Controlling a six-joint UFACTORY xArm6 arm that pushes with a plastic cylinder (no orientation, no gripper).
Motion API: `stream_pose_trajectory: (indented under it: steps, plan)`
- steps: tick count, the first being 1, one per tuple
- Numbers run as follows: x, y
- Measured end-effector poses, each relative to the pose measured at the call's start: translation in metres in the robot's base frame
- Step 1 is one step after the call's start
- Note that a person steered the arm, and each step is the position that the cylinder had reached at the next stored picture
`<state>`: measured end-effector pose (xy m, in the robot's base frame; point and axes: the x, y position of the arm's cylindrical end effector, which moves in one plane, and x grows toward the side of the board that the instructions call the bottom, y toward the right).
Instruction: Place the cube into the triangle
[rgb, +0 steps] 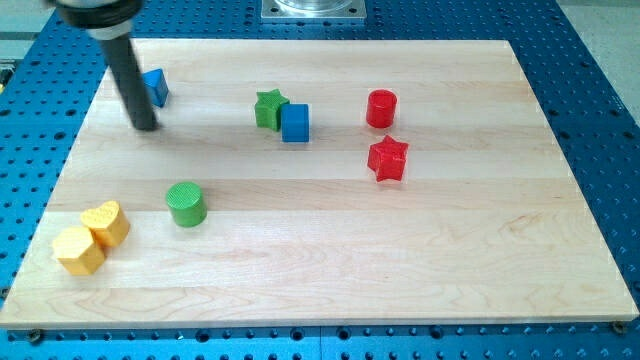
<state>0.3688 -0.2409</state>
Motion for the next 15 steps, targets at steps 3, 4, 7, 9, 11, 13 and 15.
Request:
stream_pose_trajectory:
  steps: [3,4,7,9,11,13,15]
  plan:
    - [-0.079,0.052]
    - [-0.105,0.049]
    - [-0.064,0.263]
    - [0.038,0.211]
    - [0.052,0.175]
    - [0.024,0.188]
    - [0.024,0.082]
